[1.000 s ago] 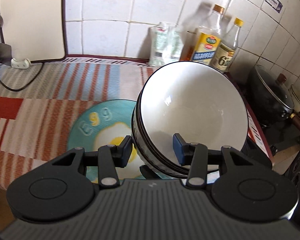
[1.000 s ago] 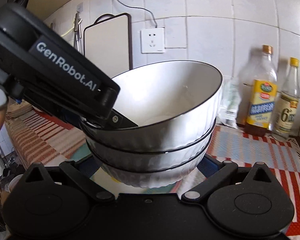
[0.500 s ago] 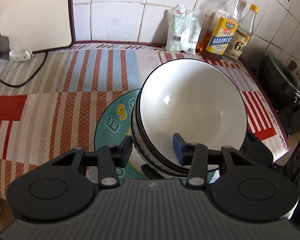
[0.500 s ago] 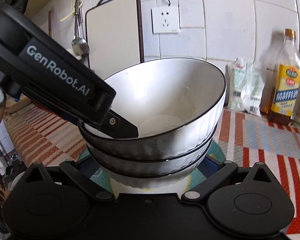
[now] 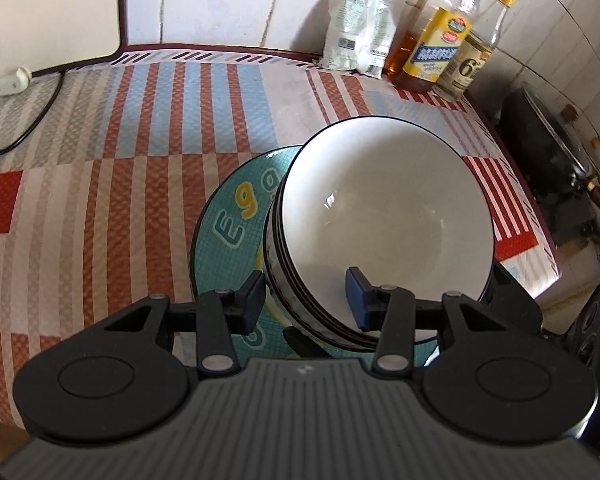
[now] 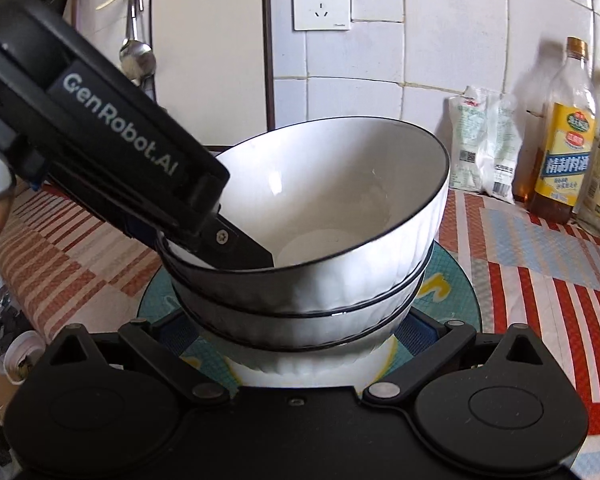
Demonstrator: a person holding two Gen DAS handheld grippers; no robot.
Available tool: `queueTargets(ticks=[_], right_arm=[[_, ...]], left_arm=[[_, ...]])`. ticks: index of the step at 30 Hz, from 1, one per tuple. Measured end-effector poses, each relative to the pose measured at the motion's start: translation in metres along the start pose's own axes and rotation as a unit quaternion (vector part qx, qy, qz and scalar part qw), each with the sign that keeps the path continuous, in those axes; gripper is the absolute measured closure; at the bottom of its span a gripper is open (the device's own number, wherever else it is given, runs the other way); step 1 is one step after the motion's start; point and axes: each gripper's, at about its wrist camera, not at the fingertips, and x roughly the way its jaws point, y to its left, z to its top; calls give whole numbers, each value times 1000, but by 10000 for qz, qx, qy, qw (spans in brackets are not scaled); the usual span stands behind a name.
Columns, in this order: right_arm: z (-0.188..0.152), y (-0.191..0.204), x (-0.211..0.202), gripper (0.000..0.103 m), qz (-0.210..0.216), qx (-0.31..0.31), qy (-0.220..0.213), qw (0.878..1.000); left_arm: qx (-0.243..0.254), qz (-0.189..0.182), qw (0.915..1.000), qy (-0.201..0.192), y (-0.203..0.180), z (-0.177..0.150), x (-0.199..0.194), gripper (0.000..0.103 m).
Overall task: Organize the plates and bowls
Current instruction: 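Lift and carry the bowl stack with both grippers over the egg plate, then lower the bowl stack onto the egg plate and open both grippers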
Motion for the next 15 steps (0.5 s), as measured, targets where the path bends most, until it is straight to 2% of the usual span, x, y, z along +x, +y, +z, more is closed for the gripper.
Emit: queueTargets(ticks=[9, 12, 15], right_arm=[[0, 13, -2, 1, -503, 179, 95, 9985], [-2, 17, -11, 0, -651, 191, 91, 9977], [-5, 11, -21, 0, -552, 532, 132, 9970]], left_arm=[[169, -125, 9997, 145, 4, 6, 2, 59], [337, -24, 9994, 4, 0, 6, -4, 58], [413, 99, 9990, -153, -4, 2, -12, 57]])
